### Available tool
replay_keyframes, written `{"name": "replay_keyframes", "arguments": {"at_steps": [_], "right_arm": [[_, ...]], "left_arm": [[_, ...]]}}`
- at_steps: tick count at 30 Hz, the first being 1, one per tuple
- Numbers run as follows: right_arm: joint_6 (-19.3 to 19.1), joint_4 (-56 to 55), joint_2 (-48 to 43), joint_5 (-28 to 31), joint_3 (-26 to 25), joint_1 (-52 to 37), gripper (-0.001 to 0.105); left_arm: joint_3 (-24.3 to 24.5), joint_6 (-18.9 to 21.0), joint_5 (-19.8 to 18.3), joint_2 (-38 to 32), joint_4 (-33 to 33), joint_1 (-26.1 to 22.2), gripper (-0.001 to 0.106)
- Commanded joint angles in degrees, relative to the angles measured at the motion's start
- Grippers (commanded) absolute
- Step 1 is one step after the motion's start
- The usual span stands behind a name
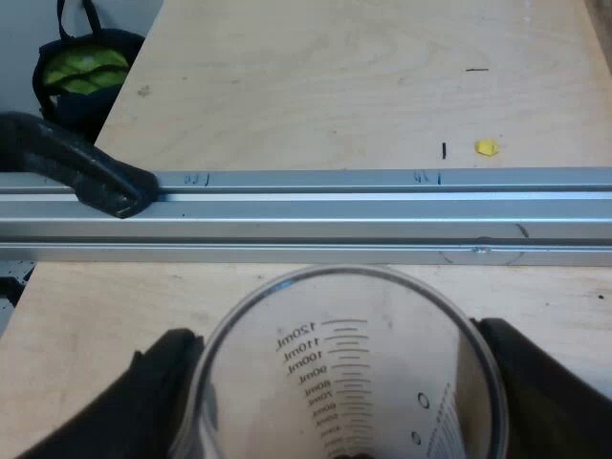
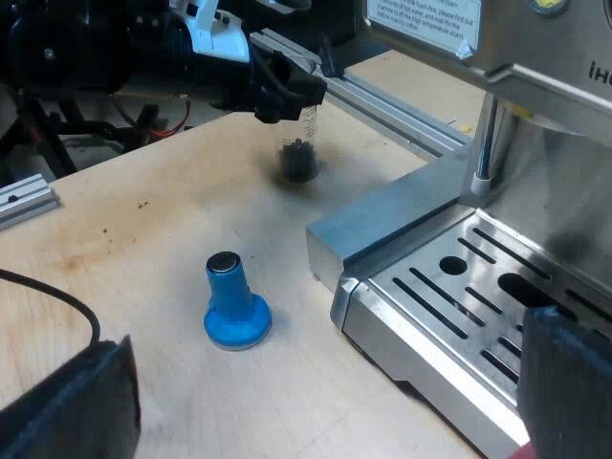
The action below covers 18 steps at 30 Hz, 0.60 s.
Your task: Pour the beans into the coffee machine
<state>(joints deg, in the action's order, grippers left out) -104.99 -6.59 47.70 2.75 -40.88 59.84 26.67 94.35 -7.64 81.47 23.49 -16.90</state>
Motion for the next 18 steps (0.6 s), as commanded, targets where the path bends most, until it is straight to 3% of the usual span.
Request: {"name": "replay_keyframes", "arguments": {"at_steps": [1, 5, 11, 13, 18], "right_arm": [[-0.1, 0.4, 0.0, 0.0, -0.1, 0.1, 0.081], [-0.1, 0.4, 0.0, 0.0, -0.1, 0.1, 0.081], [-0.1, 0.4, 0.0, 0.0, -0.1, 0.1, 0.081], [-0.1, 0.4, 0.0, 0.0, -0.1, 0.1, 0.081], [-0.2, 0.4, 0.0, 0.0, -0.1, 0.1, 0.081]], "left_arm": [[0.4, 0.0, 0.3, -3.2, -0.4, 0.0, 0.007], [0.4, 0.0, 0.3, -8.0, -5.1, 0.0, 0.007], [0.5, 0.0, 0.1, -15.7, -17.9, 0.0, 0.007], [1.9, 0.0, -0.2, -18.2, -24.7, 0.0, 0.007], [5.2, 0.6, -0.3, -22.1, -33.9, 0.0, 0.007]]}}
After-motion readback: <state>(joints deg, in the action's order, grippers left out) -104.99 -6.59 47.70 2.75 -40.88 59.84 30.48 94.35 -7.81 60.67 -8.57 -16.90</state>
